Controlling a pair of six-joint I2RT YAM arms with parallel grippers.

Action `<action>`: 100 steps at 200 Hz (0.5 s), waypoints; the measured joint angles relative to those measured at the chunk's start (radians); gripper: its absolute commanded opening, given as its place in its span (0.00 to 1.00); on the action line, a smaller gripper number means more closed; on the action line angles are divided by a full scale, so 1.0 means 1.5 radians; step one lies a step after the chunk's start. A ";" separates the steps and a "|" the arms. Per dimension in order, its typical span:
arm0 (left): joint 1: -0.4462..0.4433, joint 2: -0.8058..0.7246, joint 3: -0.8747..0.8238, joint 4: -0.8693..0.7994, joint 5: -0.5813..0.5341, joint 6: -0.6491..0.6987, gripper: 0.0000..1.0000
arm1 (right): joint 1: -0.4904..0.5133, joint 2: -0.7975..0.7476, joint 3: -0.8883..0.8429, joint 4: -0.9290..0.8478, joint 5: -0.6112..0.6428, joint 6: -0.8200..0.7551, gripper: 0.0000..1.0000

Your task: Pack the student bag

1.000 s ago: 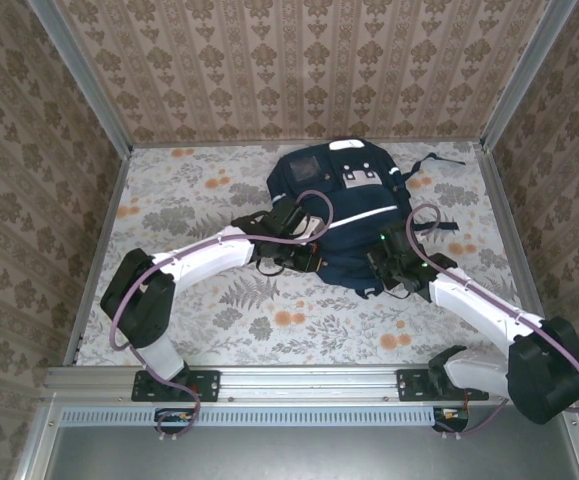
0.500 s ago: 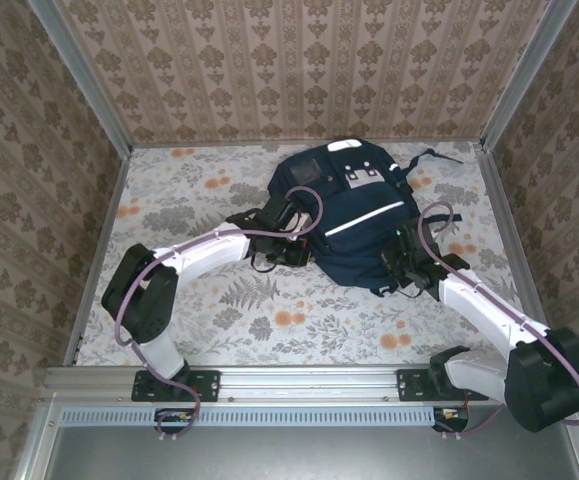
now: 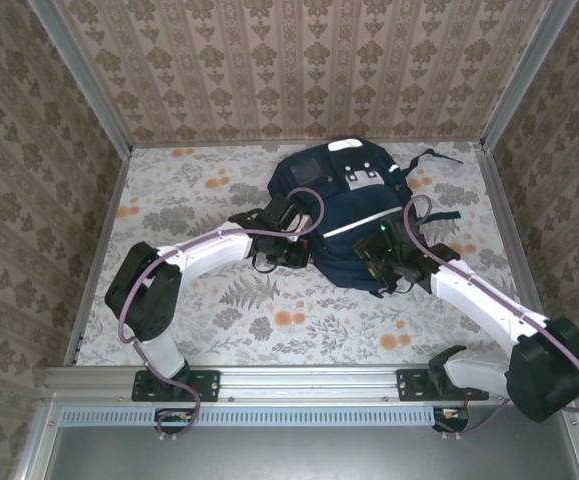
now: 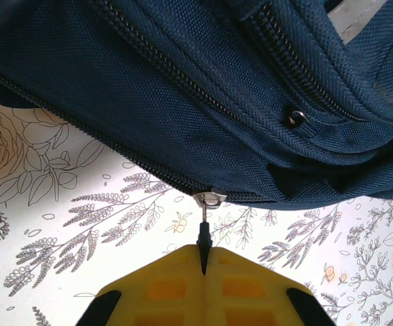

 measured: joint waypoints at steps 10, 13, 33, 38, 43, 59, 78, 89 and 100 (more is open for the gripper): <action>0.000 0.000 0.000 0.000 0.001 0.000 0.00 | 0.009 0.022 0.002 0.009 -0.009 0.019 0.56; 0.000 0.000 0.000 0.000 0.002 0.000 0.00 | 0.012 0.028 0.002 0.012 -0.010 0.025 0.56; 0.000 0.000 0.000 0.000 0.002 -0.001 0.00 | 0.026 0.072 0.005 0.025 -0.011 0.057 0.56; 0.000 0.000 0.000 0.000 0.002 -0.001 0.00 | 0.028 0.083 0.008 0.026 -0.010 0.063 0.56; 0.000 0.000 0.000 0.000 0.002 -0.001 0.00 | 0.029 0.093 0.011 0.026 -0.009 0.067 0.56; 0.000 0.000 0.000 0.000 0.002 -0.001 0.00 | 0.031 0.122 0.023 0.023 0.005 0.076 0.52; 0.000 0.000 0.000 0.000 0.002 -0.003 0.00 | 0.035 0.142 0.030 0.020 0.030 0.085 0.35; -0.001 0.000 0.000 0.000 0.002 -0.003 0.00 | 0.037 0.149 0.033 0.018 0.046 0.084 0.20; -0.001 0.000 0.000 0.000 0.002 -0.003 0.00 | 0.038 0.152 0.037 0.018 0.060 0.088 0.06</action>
